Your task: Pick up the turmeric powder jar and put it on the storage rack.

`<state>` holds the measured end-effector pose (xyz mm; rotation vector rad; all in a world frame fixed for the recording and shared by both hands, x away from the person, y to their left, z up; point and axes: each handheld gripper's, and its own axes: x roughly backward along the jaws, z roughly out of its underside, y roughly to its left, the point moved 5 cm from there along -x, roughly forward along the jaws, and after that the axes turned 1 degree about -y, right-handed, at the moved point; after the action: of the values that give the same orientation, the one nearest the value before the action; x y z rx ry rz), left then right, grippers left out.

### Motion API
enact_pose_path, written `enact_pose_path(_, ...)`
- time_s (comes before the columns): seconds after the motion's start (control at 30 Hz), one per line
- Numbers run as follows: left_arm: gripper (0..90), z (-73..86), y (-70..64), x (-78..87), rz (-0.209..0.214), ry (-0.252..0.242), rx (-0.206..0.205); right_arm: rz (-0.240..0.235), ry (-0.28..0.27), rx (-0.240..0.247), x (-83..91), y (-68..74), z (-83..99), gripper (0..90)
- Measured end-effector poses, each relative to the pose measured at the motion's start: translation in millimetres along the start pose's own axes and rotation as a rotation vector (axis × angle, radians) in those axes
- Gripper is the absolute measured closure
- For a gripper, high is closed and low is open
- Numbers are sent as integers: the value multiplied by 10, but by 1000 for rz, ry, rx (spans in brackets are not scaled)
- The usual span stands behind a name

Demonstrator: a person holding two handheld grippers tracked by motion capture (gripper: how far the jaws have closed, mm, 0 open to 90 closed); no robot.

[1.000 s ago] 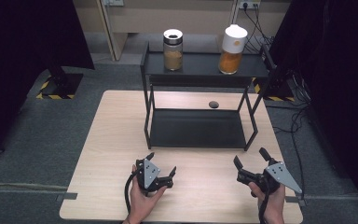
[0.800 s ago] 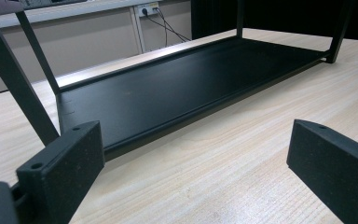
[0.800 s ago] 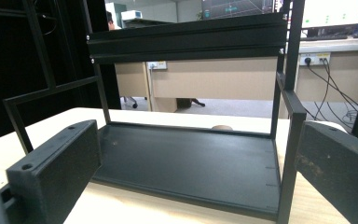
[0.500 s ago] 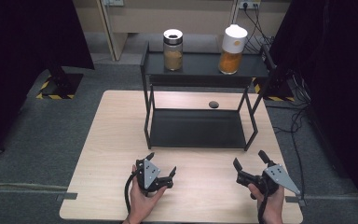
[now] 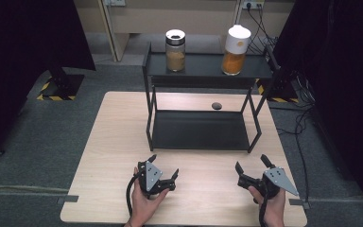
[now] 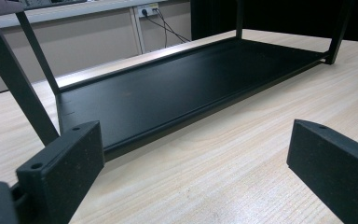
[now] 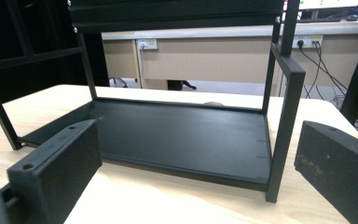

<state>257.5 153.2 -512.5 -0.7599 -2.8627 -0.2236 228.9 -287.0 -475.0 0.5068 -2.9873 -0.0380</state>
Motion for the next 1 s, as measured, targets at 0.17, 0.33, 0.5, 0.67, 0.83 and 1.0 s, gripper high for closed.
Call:
enact_pose_path(0.17,31,-1,0,-1,0,0,0,8,17,0,-14,-2,27,8)
enact_pose_path(0.33,31,0,0,-1,0,0,1,13,33,0,-31,-7,55,8)
enact_pose_path(0.5,31,0,1,-1,0,0,2,19,45,8,-41,-3,66,8)
enact_pose_path(0.67,31,1,3,-1,1,-1,1,27,62,19,-65,7,89,9)
enact_pose_path(0.83,31,2,5,0,2,-1,3,47,74,40,-77,17,108,10)
enact_pose_path(1.0,31,2,6,0,2,-2,6,57,88,38,-88,1,133,10)
